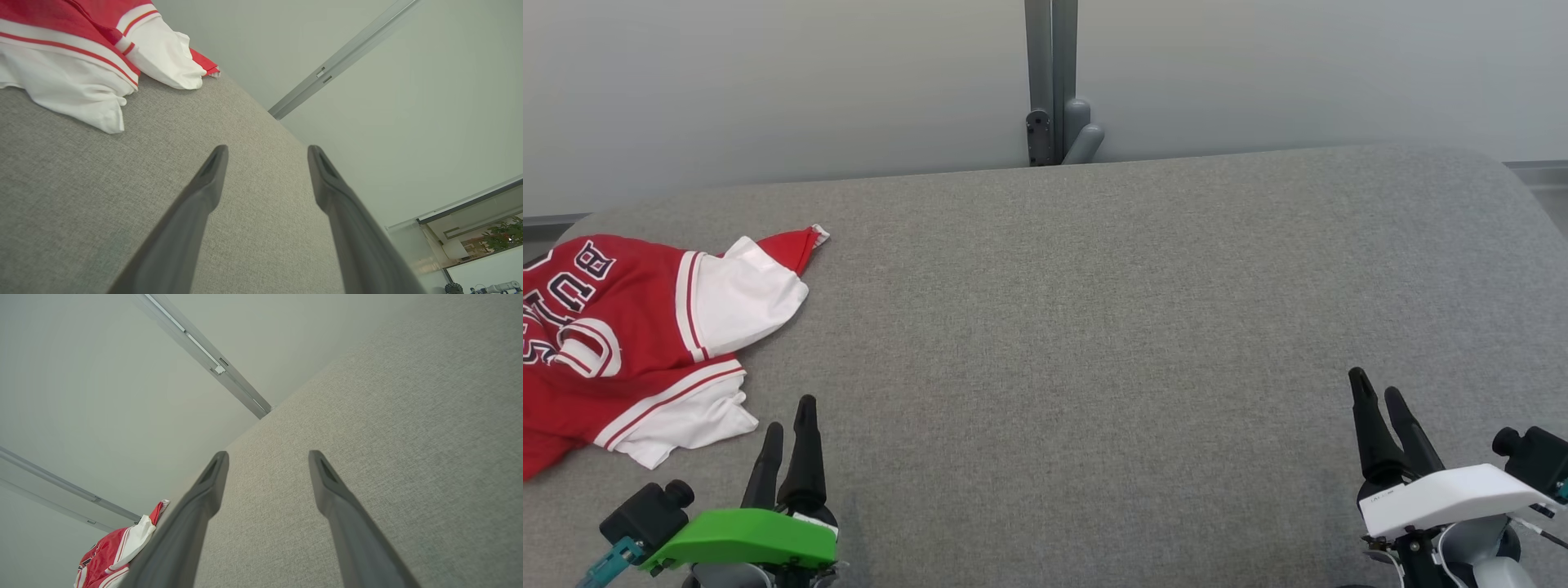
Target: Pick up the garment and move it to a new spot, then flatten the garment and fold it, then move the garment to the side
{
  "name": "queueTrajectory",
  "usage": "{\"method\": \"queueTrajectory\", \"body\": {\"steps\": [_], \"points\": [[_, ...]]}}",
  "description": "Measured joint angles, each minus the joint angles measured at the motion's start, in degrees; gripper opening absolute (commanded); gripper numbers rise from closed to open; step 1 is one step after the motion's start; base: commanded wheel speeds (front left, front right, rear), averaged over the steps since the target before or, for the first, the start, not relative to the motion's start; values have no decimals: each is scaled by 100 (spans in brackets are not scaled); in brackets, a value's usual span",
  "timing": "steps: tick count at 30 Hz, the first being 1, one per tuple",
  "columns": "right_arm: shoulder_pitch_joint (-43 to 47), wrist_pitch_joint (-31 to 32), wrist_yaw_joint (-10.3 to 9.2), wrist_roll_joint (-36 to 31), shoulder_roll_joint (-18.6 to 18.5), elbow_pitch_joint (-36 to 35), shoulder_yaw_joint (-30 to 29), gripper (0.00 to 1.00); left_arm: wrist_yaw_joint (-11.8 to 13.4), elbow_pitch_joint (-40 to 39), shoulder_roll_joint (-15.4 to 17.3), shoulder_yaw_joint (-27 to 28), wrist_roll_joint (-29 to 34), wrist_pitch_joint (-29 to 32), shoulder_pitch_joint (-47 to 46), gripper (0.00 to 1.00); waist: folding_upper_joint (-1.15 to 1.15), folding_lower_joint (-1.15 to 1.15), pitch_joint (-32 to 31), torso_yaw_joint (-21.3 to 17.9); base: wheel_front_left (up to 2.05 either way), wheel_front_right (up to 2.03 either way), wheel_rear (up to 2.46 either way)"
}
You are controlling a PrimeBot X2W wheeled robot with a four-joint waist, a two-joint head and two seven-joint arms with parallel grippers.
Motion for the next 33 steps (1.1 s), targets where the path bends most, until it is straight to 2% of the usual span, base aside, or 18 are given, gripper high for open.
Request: {"method": "queueTrajectory", "body": {"steps": [18, 33], "points": [[21, -325, 0, -1448, -166, 120, 107, 100, 0, -10, 67, -96, 1701, -288, 118, 100, 0, 0, -6, -8, 0, 0, 0], [37, -575, 1, -2403, -197, 88, 99, 100, 19, -94, 147, -200, 2649, -512, 202, 100, 0, 0, -7, -9, 0, 0, 0]]}}
